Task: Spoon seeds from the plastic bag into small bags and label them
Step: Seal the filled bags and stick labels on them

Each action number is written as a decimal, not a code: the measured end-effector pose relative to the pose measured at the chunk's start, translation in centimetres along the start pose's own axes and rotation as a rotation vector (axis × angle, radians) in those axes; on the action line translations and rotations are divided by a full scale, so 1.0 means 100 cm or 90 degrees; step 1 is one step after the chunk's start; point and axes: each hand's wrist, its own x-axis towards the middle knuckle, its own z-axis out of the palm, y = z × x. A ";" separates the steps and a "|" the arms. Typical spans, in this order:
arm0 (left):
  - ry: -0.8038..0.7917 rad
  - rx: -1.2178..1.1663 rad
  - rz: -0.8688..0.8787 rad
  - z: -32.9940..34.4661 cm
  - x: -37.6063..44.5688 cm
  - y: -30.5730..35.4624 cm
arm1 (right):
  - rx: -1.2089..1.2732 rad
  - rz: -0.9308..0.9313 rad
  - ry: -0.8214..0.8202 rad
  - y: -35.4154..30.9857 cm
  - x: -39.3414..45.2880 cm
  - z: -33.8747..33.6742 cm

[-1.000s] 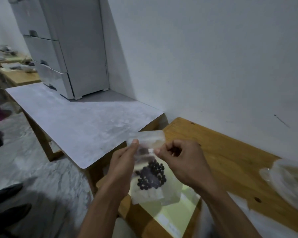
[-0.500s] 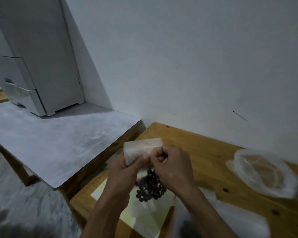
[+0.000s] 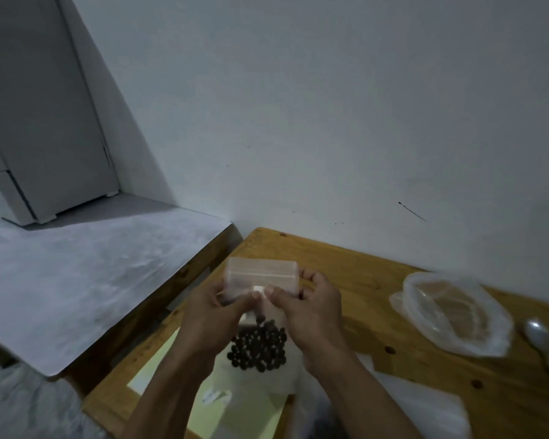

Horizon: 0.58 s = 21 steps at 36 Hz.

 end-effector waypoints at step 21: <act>-0.075 0.337 0.047 0.018 0.162 -0.027 | -0.232 0.008 0.147 0.017 0.135 0.019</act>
